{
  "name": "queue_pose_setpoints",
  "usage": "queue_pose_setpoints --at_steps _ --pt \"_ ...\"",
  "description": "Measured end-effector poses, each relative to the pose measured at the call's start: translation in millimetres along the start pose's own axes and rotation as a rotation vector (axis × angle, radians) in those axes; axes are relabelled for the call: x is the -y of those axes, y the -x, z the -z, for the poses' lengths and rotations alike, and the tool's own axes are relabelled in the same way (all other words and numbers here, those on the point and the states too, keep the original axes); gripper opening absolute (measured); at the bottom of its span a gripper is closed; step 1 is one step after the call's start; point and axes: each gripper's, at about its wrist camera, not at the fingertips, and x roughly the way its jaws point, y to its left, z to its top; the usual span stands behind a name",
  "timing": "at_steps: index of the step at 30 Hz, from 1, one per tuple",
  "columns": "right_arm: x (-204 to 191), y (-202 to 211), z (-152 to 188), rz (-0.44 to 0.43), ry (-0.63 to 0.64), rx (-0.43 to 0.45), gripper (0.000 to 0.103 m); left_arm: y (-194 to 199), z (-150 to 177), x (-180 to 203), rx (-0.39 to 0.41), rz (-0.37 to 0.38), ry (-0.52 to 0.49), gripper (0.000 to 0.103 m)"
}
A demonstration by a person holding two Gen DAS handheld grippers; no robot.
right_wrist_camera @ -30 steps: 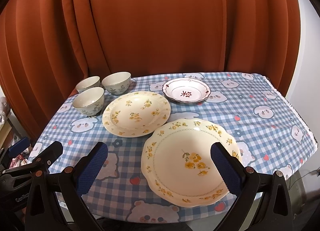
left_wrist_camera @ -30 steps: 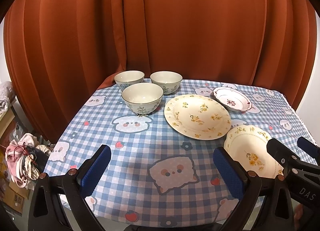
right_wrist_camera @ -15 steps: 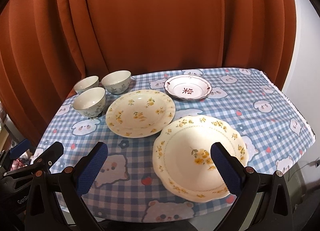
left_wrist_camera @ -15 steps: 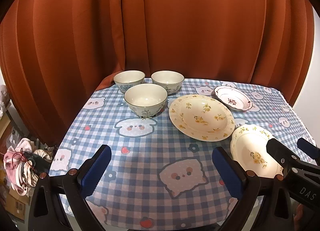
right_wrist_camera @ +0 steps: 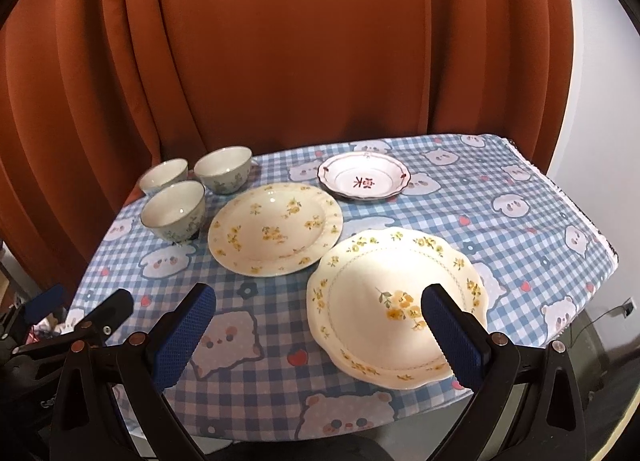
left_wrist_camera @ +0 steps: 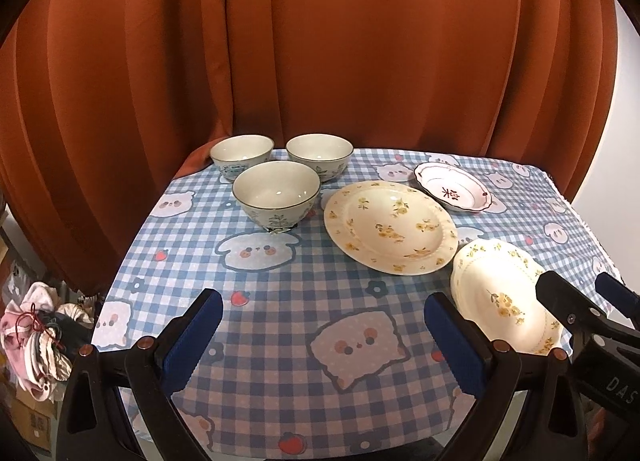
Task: Organize plates and bowls
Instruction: 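Move both grippers toward the rim of the deep yellow-flowered plate, then close both grippers on the deep plate's rim and lift it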
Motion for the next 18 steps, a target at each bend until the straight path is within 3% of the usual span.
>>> queue_pose_setpoints --at_steps 9,18 --pt "27 -18 -6 -0.002 -0.002 -0.017 0.103 -20 -8 35 0.0 -0.011 -0.006 0.099" --pt "89 -57 -25 -0.02 0.03 -0.066 0.099 -58 -15 102 -0.071 -0.03 0.029 0.094"
